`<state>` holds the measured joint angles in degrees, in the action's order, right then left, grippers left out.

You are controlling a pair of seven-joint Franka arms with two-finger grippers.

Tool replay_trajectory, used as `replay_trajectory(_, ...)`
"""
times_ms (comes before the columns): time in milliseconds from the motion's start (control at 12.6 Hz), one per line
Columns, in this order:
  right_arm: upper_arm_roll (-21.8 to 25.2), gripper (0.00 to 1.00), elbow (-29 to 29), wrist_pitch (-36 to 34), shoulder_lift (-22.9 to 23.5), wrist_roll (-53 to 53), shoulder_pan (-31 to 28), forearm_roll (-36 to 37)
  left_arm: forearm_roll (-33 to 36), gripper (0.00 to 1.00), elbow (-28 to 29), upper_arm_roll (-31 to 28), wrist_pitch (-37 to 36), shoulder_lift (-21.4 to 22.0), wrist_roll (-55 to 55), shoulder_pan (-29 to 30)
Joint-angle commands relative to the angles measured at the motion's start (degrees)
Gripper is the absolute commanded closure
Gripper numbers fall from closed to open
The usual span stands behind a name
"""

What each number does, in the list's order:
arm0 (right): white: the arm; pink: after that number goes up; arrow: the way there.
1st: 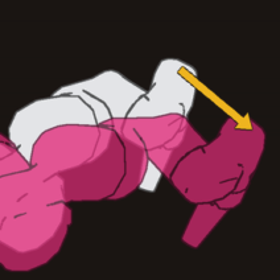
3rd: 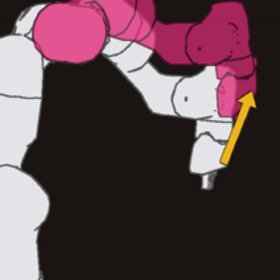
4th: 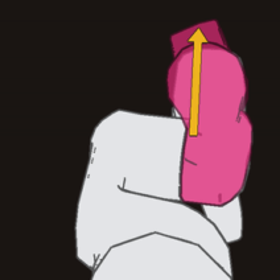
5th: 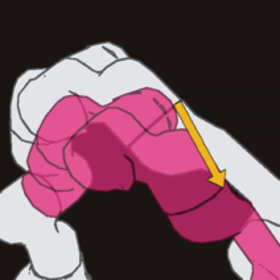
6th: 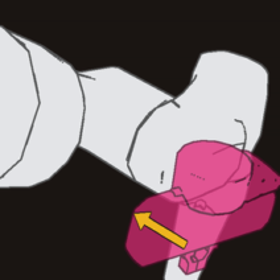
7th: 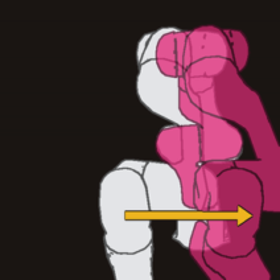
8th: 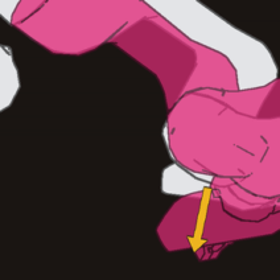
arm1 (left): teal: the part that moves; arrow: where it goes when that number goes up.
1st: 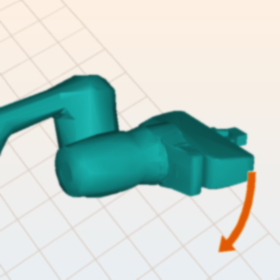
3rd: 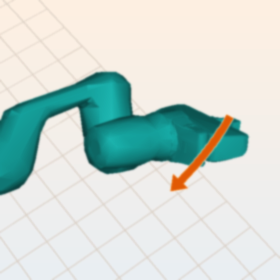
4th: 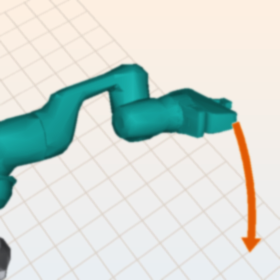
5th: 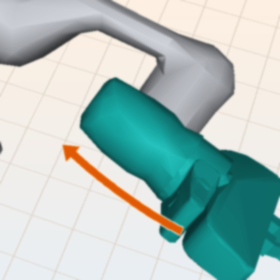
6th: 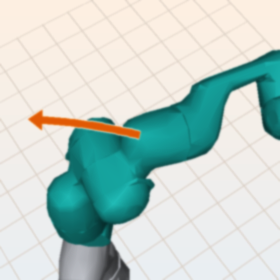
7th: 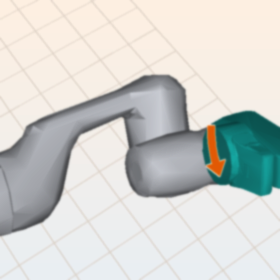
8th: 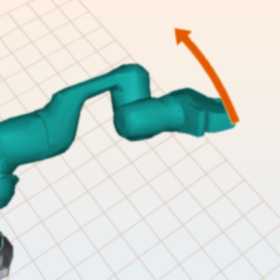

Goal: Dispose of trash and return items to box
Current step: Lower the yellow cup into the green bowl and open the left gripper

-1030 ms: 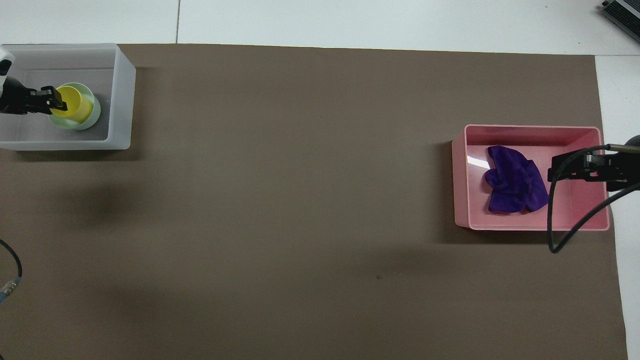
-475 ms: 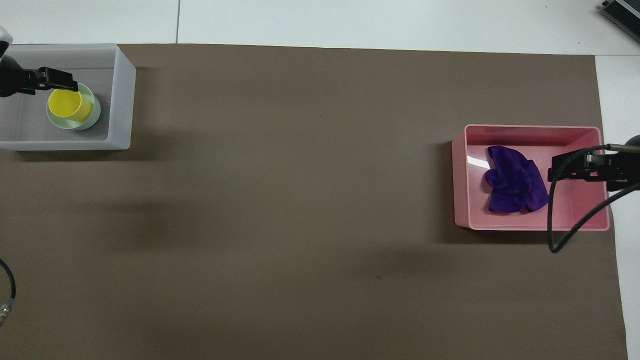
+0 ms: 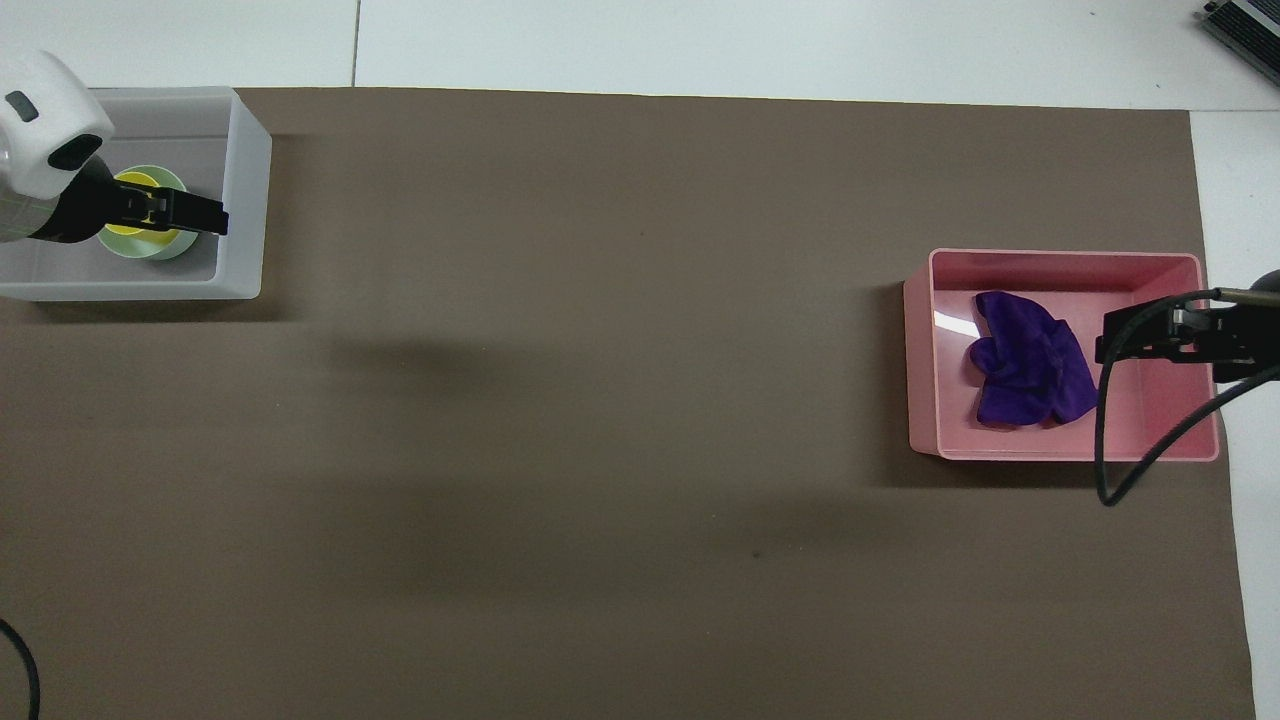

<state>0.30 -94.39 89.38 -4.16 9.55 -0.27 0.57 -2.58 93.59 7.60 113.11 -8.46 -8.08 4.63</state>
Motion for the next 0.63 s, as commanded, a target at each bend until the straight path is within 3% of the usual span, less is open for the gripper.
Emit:
replay_trajectory(0,-0.13,0.00,-1.32,0.09,-1.29,0.38,-0.52,-1.19,-0.23,0.00,0.65,-0.66,-6.47,4.85,-1.06,-0.58)
replay_trajectory(238,-0.13,0.00,-1.32,0.09,-1.38,0.38,-0.52,-1.19,0.21,0.00,-2.70,-0.39,-15.52,5.21,-1.15,-0.58)
replay_trajectory(554,-0.13,0.00,-1.32,0.09,-1.38,0.38,-0.52,-1.19,0.21,0.00,0.81,-0.22,-17.31,8.46,-1.06,-0.41)
